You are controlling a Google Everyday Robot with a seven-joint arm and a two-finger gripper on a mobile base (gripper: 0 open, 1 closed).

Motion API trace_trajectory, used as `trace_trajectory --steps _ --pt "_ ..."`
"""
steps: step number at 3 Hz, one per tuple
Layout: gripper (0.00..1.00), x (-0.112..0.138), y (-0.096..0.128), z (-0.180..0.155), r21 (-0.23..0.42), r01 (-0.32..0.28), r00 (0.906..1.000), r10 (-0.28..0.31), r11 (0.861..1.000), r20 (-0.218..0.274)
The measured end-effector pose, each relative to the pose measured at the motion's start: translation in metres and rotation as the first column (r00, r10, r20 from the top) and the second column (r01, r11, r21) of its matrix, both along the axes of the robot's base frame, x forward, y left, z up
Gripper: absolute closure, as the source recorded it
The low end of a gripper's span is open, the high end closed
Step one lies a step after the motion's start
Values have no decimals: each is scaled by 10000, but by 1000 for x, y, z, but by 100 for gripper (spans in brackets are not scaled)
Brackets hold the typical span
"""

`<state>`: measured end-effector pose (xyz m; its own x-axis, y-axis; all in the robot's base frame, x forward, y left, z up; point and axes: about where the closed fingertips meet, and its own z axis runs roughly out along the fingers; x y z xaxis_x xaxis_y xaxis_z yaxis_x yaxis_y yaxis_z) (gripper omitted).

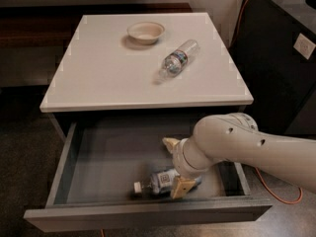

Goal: Place blue plastic bottle into top drawer

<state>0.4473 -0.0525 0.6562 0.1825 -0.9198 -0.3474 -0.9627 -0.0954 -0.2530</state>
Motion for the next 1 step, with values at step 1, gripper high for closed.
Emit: trace_trajectory --steps 1 --pt "0 0 0 0 0 -1 10000 1 10000 1"
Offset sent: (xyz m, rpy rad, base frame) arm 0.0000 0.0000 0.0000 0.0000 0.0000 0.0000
